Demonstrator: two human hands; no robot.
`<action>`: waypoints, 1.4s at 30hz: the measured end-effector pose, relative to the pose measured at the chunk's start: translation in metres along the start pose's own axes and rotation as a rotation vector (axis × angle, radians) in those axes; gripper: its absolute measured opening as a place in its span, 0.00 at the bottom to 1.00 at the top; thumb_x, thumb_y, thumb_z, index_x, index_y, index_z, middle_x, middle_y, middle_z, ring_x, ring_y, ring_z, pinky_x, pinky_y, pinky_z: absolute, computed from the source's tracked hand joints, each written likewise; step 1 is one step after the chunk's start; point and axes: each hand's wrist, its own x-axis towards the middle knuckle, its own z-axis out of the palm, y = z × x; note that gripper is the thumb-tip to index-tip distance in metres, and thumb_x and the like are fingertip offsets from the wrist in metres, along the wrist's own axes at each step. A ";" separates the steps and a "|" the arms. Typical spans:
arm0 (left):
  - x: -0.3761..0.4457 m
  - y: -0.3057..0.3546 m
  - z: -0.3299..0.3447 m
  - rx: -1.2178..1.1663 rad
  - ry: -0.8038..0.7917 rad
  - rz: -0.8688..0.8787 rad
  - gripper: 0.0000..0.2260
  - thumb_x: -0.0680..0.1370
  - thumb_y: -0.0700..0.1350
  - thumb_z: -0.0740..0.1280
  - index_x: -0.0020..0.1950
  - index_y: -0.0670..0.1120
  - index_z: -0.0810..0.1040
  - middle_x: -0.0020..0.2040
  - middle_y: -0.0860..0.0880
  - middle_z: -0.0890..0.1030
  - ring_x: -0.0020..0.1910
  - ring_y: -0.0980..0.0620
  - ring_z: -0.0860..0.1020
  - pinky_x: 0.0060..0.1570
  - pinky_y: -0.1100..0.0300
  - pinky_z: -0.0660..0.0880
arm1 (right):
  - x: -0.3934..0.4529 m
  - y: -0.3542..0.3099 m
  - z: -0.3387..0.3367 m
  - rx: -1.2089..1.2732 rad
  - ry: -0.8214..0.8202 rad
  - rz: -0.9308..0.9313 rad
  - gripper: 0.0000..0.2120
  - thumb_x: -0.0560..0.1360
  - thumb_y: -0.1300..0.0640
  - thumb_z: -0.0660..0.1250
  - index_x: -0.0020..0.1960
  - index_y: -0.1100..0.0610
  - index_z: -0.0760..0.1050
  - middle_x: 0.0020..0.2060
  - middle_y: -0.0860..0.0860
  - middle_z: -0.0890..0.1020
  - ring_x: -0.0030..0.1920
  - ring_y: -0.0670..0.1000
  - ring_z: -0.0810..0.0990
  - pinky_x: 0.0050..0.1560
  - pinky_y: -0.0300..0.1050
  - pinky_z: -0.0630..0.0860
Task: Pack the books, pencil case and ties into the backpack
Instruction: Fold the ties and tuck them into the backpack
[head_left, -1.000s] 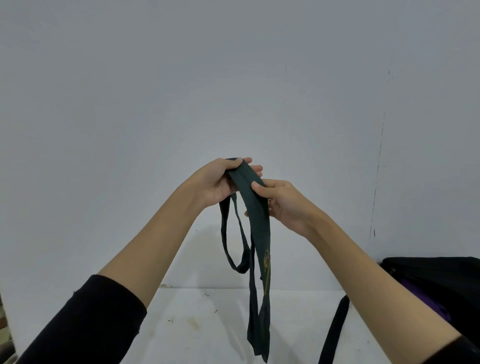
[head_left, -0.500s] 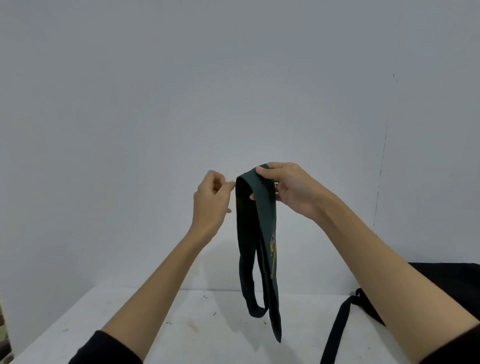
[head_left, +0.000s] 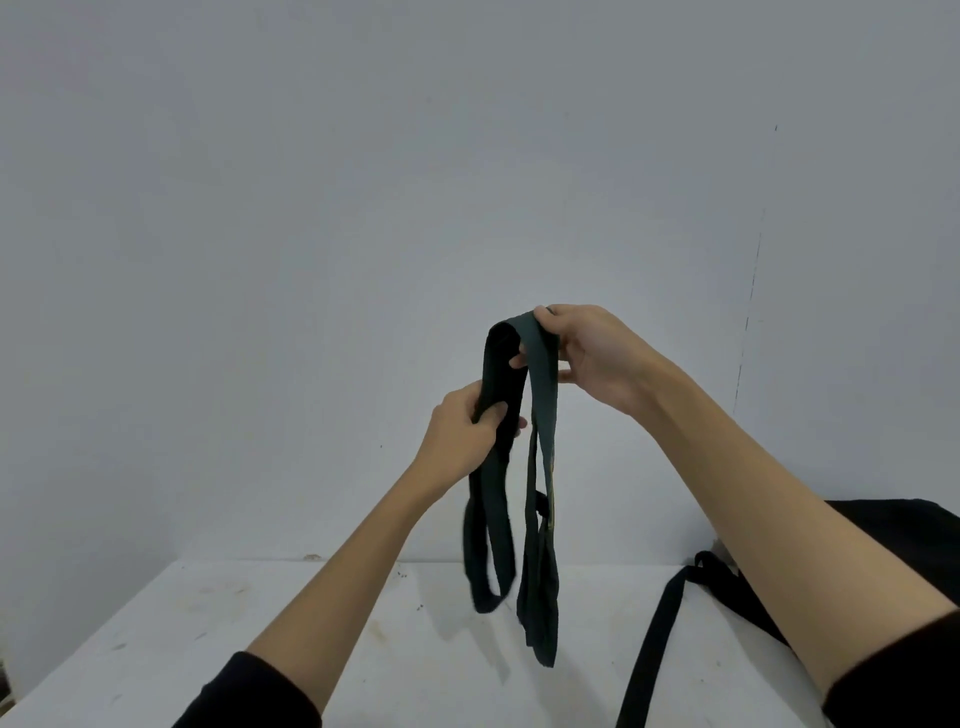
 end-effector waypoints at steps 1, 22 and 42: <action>-0.002 -0.005 0.001 0.020 -0.013 0.002 0.07 0.80 0.38 0.61 0.54 0.45 0.76 0.41 0.52 0.83 0.42 0.56 0.82 0.46 0.60 0.79 | 0.000 0.001 -0.001 0.007 0.022 0.012 0.12 0.82 0.55 0.55 0.50 0.60 0.74 0.41 0.54 0.80 0.40 0.51 0.81 0.45 0.47 0.74; -0.041 -0.075 0.047 0.068 -0.078 -0.080 0.08 0.82 0.37 0.54 0.59 0.43 0.66 0.45 0.49 0.72 0.38 0.55 0.70 0.34 0.72 0.69 | 0.006 0.001 -0.004 0.124 0.211 0.058 0.13 0.82 0.56 0.52 0.48 0.59 0.74 0.33 0.50 0.78 0.38 0.52 0.79 0.48 0.47 0.71; -0.064 -0.126 0.043 0.200 -0.111 -0.207 0.07 0.79 0.38 0.62 0.45 0.39 0.78 0.40 0.47 0.80 0.35 0.53 0.81 0.38 0.67 0.74 | 0.006 -0.002 -0.015 0.166 0.267 0.038 0.12 0.82 0.56 0.53 0.47 0.59 0.73 0.32 0.50 0.78 0.35 0.51 0.78 0.47 0.45 0.72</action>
